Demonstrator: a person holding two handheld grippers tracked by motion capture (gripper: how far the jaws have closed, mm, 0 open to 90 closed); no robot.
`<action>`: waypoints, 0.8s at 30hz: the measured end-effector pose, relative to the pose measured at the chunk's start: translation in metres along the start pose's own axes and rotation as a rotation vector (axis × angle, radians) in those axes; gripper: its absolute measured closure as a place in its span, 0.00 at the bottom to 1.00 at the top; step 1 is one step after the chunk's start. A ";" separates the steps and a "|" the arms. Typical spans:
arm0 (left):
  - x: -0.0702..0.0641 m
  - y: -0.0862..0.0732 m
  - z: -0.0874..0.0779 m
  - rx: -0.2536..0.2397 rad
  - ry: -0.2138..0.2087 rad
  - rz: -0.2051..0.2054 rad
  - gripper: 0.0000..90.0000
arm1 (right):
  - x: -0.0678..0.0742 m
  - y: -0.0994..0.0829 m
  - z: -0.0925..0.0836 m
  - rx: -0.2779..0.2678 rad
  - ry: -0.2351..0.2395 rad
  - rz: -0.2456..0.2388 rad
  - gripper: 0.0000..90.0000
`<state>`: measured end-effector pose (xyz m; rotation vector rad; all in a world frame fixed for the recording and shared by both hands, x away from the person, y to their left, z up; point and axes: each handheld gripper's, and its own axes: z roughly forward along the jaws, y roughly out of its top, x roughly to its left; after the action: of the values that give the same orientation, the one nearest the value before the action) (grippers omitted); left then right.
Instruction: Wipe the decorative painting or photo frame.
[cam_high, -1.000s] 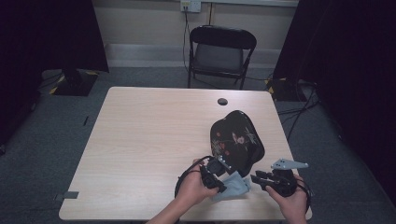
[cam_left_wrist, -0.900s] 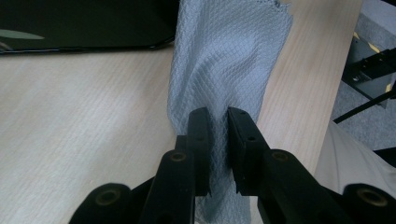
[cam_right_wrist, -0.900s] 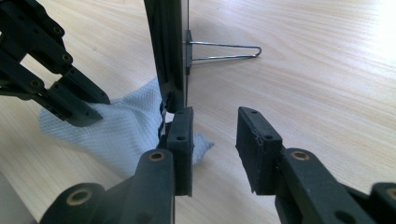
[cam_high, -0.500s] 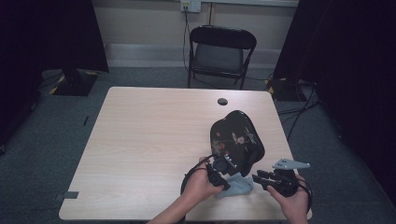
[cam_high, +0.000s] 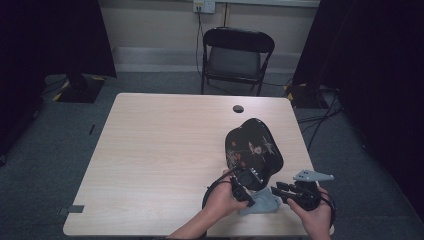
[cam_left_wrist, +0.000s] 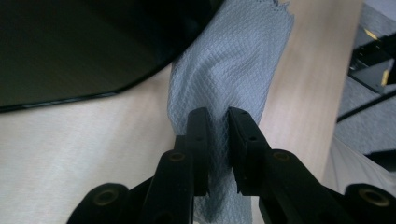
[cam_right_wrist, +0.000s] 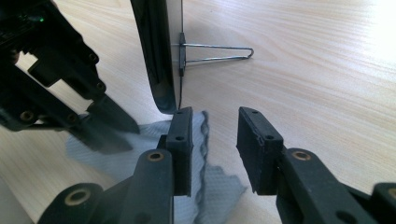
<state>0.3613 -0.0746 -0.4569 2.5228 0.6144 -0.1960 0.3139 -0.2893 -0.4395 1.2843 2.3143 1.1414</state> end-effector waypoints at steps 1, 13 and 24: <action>0.001 0.001 -0.001 0.000 0.004 0.000 0.88 | 0.000 0.000 0.000 0.000 0.000 0.000 0.74; 0.015 0.000 -0.007 -0.005 0.032 -0.047 0.88 | -0.001 0.000 0.000 -0.001 -0.003 0.000 0.73; 0.006 0.004 -0.020 -0.017 0.025 -0.014 0.88 | -0.001 -0.001 0.001 0.007 -0.012 0.000 0.71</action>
<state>0.3687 -0.0645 -0.4403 2.5088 0.6413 -0.1641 0.3148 -0.2899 -0.4415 1.2906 2.3115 1.1237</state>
